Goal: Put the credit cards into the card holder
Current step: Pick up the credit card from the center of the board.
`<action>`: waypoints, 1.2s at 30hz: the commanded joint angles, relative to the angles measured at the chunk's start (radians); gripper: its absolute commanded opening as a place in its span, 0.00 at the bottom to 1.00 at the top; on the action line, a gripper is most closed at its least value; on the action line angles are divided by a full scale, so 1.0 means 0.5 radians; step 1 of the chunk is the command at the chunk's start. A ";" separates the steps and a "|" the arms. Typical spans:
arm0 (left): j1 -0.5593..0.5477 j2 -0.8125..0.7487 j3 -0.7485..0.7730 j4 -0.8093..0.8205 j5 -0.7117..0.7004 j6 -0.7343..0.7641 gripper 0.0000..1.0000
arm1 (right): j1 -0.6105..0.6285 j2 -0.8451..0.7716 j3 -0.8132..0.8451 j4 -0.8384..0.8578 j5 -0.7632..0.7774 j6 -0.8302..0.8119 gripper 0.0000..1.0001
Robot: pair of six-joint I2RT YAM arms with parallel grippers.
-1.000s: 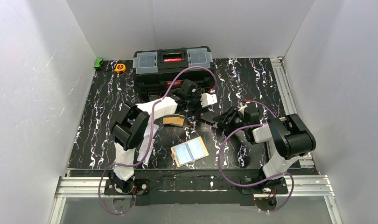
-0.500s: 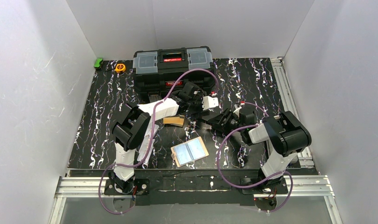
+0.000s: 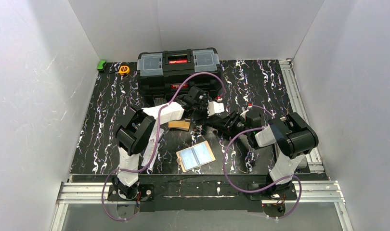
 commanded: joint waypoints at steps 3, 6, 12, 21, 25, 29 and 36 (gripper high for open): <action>0.030 -0.178 -0.008 -0.152 0.099 -0.043 0.64 | 0.015 0.004 0.044 0.070 0.077 0.016 0.54; 0.069 -0.180 0.045 -0.162 0.101 -0.086 0.64 | 0.014 0.018 0.032 0.092 0.070 0.030 0.54; 0.099 -0.088 0.147 -0.097 0.070 -0.128 0.64 | 0.013 0.000 -0.001 0.098 0.077 0.035 0.54; 0.086 0.107 0.230 -0.006 0.029 -0.137 0.64 | 0.015 0.037 0.025 0.113 0.062 0.049 0.52; 0.064 0.105 0.184 -0.029 0.055 -0.107 0.64 | 0.016 0.052 0.032 0.136 0.054 0.061 0.49; 0.045 0.074 0.110 -0.035 0.081 -0.081 0.64 | 0.016 0.058 0.039 0.151 0.053 0.064 0.47; 0.030 0.032 0.061 -0.059 0.098 -0.036 0.64 | 0.016 0.070 0.042 0.174 0.054 0.076 0.42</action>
